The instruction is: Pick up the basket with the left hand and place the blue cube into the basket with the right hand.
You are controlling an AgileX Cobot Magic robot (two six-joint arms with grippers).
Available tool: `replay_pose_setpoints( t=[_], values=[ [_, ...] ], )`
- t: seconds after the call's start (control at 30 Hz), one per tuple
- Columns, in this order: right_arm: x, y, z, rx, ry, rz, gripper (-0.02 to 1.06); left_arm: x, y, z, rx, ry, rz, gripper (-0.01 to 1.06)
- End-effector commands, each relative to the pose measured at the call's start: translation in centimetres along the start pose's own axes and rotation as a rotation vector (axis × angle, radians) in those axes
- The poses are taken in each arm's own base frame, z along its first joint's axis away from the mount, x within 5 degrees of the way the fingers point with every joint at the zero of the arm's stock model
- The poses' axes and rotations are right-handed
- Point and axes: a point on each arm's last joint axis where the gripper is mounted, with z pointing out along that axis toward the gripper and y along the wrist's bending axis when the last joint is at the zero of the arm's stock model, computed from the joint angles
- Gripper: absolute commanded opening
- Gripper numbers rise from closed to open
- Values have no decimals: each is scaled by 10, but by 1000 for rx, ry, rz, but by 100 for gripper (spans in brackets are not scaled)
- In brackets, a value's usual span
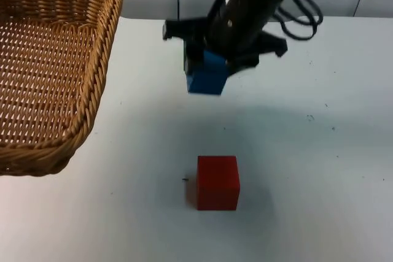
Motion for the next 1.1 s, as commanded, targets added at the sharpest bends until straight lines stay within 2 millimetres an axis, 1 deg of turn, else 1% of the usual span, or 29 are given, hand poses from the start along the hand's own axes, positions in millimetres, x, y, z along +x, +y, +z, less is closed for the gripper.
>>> replay_pose_setpoints(
  t=[0.0, 0.03, 0.07, 0.1, 0.13, 0.17, 0.2, 0.23, 0.27, 0.3, 0.4, 0.43, 0.47, 0.5, 0.57, 0.6, 0.7, 0.73, 0.77, 0.9, 0.93, 0.97, 1.0, 1.07],
  values=[
    [-16, 9, -37, -47, -106, -39, 0, -3, -5, -2, 39, -24, -13, 0],
    [-21, 14, -54, -67, -151, -61, 0, -3, -5, -2, 39, -24, -13, 0],
    [-27, 20, -78, -93, -214, -99, 0, -3, -5, -2, 39, -24, -13, 0],
    [-30, 26, -96, -114, -259, -137, 0, -3, -5, -2, 39, -24, -13, 0],
    [-30, 26, -96, -114, -259, -137, 0, -3, -5, -2, 39, -24, -13, 0],
    [-32, 35, -115, -139, -310, -176, 0, -3, -5, -2, 37, -26, -12, 0],
    [-31, 48, -138, -172, -370, -234, 0, -4, -5, -2, 34, -30, -15, 0],
    [-29, 57, -152, -196, -413, -283, 0, -4, -5, -2, 34, -30, -15, 0],
    [-26, 68, -161, -220, -445, -319, 0, -4, -5, -2, 35, -31, -15, 0],
    [-26, 68, -161, -220, -445, -319, 0, -4, -5, -2, 35, -31, -15, 0],
    [-16, 95, -173, -270, -463, -391, 0, -4, -5, -2, 36, -32, -18, 0],
    [-16, 95, -173, -270, -463, -391, 0, -4, -5, -2, 36, -32, -18, 0],
    [-13, 104, -173, -284, -464, -406, 0, -4, -5, -2, 39, -33, -17, 0],
    [-9, 119, -171, -308, -473, -442, 0, -4, -5, -2, 39, -33, -17, 0],
    [-5, 134, -167, -329, -477, -474, 0, -4, -5, -2, 41, -33, -18, 0],
    [-5, 134, -167, -329, -477, -474, 0, -4, -5, -2, 41, -33, -18, 0],
    [-3, 153, -151, -345, -464, -502, 0, -4, -5, -2, 41, -33, -18, 0],
    [-4, 156, -145, -343, -453, -506, 0, -4, -5, -2, 45, -31, -20, 0],
    [-4, 156, -145, -343, -453, -506, 0, -4, -5, -2, 45, -31, -20, 0],
    [-1, 172, -116, -340, -405, -526, 0, -4, -6, -2, 48, -31, -20, 0],
    [-1, 172, -116, -340, -405, -526, 0, -4, -6, -2, 48, -31, -20, 0],
    [0, 175, -109, -339, -393, -535, 0, -4, -6, -2, 48, -31, -20, 0],
    [1, 177, -96, -328, -369, -537, 0, -4, -6, -2, 49, -32, -21, 0],
    [4, 179, -81, -329, -322, -527, 0, -4, -6, -2, 50, -32, -21, 0]
  ],
)
